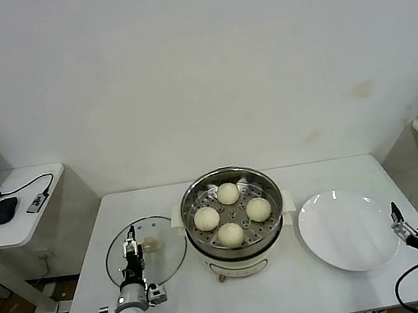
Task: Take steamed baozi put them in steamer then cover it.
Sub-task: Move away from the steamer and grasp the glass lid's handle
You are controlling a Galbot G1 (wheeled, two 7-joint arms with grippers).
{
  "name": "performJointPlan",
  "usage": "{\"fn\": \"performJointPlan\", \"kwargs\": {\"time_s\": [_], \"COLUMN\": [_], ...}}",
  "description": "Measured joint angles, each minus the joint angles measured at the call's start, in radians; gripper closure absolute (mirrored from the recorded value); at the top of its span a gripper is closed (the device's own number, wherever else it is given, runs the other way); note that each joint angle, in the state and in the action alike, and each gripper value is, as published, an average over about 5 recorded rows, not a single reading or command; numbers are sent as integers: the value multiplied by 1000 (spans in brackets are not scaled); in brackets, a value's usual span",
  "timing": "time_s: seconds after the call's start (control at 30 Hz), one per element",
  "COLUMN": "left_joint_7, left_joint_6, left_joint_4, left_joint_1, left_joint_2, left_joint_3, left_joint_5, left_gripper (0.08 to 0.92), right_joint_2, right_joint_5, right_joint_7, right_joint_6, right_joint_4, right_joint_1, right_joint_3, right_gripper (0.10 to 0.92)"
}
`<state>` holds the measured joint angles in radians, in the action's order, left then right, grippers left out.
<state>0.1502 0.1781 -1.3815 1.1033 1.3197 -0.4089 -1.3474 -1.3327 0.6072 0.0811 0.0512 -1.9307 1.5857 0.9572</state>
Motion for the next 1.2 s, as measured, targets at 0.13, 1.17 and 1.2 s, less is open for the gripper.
{"fn": "performJointPlan", "kwargs": {"time_s": [0.13,1.17,1.2], "left_joint_7": [6,70,72], "left_joint_6": [9,-5,-7], "left_joint_4": [23,157,158], "left_joint_1": [-21,-73,-73], "left_joint_2": [4,9,9], "left_joint_3": [1,-2,-3], "left_joint_5": [-1,36,36], "left_gripper": [177,745,779], "right_joint_2": [-2,0,0], "right_joint_5": [-2,-9,-9], "right_joint_7": [1,9,9], "right_joint_6": [1,-2,-2], "right_joint_4": [2,-8,-9], "right_joint_1": [0,25,25], "right_joint_3": [-1,7,8], "right_gripper": [203,203,203]}}
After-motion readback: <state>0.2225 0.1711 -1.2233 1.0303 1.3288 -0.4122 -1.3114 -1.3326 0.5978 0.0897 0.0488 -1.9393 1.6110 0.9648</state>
